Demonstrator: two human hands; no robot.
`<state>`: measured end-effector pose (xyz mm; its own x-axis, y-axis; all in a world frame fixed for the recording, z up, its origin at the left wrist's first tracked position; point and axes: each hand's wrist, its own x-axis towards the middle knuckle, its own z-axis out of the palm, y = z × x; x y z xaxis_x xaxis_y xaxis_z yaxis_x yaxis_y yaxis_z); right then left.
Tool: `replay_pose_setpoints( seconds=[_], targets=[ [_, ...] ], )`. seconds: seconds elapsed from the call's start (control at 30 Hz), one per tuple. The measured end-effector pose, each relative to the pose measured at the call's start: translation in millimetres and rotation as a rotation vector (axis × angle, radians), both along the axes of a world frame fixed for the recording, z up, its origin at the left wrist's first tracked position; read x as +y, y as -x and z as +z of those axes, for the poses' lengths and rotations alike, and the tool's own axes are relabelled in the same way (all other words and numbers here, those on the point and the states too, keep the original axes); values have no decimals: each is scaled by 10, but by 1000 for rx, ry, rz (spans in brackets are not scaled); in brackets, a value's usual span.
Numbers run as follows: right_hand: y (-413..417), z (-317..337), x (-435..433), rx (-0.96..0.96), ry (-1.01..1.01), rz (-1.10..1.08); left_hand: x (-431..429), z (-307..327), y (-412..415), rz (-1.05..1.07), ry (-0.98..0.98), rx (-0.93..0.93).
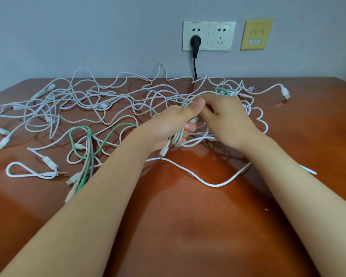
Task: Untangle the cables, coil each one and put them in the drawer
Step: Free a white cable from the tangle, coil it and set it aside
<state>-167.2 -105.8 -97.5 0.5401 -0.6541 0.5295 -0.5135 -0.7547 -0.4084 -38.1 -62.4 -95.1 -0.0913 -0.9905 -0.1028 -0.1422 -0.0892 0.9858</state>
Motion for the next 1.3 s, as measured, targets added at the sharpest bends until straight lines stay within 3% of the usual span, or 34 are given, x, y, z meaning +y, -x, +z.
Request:
replay_pose_setpoints(
  seconds=[0.17, 0.33, 0.5, 0.73, 0.87, 1.0, 1.1, 1.3],
  targets=[
    [3, -2, -2, -171, -105, 49, -12, 22, 10, 73, 31, 129],
    [24, -8, 17, -207, -203, 95, -23, 154, -140, 318, 70, 298],
    [-31, -36, 44, 21, -94, 110, -35, 118, -269, 515, 249, -240],
    [-66, -12, 95, -176, -146, 193, -24, 65, -33, 431, 188, -488],
    [-82, 30, 140, -319, -279, 202, -54, 35, 55, 365, 113, -211],
    [-62, -9, 59, -172, -173, -9, -64, -47, 56, 184, 124, -145],
    [-9, -22, -16, -96, -152, -93, -18, -36, 37, 90, 88, -296],
    [28, -32, -67, 8, -160, -35, 0, -4, -5, 47, 107, -282]
  ],
)
